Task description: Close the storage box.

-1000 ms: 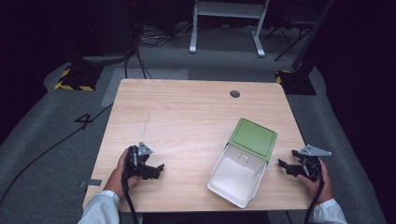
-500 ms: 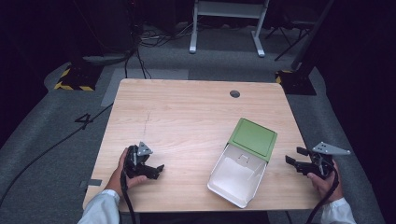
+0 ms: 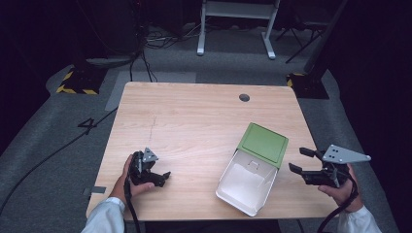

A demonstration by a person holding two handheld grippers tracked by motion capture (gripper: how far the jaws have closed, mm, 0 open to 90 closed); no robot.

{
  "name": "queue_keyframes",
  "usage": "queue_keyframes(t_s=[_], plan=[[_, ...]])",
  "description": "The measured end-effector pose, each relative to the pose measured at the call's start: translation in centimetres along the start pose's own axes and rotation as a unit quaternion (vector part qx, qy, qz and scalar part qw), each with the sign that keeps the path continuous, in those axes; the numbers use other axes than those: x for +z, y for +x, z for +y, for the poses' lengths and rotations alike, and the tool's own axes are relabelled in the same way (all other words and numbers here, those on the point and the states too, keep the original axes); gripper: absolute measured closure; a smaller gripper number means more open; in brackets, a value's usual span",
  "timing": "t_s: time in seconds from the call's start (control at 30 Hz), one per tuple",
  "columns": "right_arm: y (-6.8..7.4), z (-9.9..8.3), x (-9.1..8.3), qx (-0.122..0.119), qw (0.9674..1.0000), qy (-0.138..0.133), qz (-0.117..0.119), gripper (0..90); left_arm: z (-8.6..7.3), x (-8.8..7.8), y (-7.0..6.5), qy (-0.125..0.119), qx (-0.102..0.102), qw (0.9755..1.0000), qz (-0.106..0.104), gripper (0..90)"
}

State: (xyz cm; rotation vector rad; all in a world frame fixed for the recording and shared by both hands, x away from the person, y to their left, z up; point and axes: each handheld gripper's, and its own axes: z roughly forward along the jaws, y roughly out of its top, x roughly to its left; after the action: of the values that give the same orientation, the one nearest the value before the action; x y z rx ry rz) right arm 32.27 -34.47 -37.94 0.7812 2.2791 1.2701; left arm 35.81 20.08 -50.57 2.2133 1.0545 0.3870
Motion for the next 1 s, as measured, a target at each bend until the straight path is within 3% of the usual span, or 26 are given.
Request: queue_keyframes(t_s=[0.17, 0.2, 0.23, 0.43, 0.57, 0.67, 0.83, 0.97, 1.0], plan=[[2.0, 1.4, 1.0, -0.022, 0.9994, 0.006, 0.027, 28.4, 0.0, 0.0, 0.0, 0.000, 0.000, 1.0000, 0.000, 0.3], [3.2, 2.0, 1.5, -0.025, 0.9979, 0.005, 0.059, 28.5, 0.0, 0.0, 0.0, 0.000, 0.000, 1.0000, 0.000, 0.3], [3.6, 2.2, 1.7, -0.027, 0.9971, 0.006, 0.071, 28.5, 0.0, 0.0, 0.0, 0.000, 0.000, 1.0000, 0.000, 0.3], [6.9, 2.9, 3.5, -0.063, 0.9910, 0.030, 0.115, 29.9, 0.0, 0.0, 0.0, 0.000, -0.001, 1.0000, 0.000, 0.3], [8.7, 3.1, 5.1, -0.063, 0.9850, 0.055, 0.151, 31.5, 0.0, 0.0, 0.0, 0.000, 0.000, 1.0000, 0.000, 0.3], [10.2, 3.2, 5.8, -0.084, 0.9812, 0.069, 0.159, 32.9, 0.0, 0.0, 0.0, 0.000, 0.000, 1.0000, 0.000, 0.3], [12.7, 3.6, 7.0, -0.115, 0.9718, 0.097, 0.182, 34.4, 0.0, 0.0, 0.0, -0.001, -0.001, 1.0000, 0.000, 0.3], [13.7, 3.7, 7.7, -0.117, 0.9682, 0.111, 0.191, 32.6, 0.0, 0.0, 0.0, -0.001, -0.001, 1.0000, 0.000, 0.3], [14.2, 3.7, 8.3, -0.123, 0.9659, 0.121, 0.193, 32.9, 0.0, 0.0, 0.0, -0.001, -0.001, 1.0000, 0.000, 0.3]])
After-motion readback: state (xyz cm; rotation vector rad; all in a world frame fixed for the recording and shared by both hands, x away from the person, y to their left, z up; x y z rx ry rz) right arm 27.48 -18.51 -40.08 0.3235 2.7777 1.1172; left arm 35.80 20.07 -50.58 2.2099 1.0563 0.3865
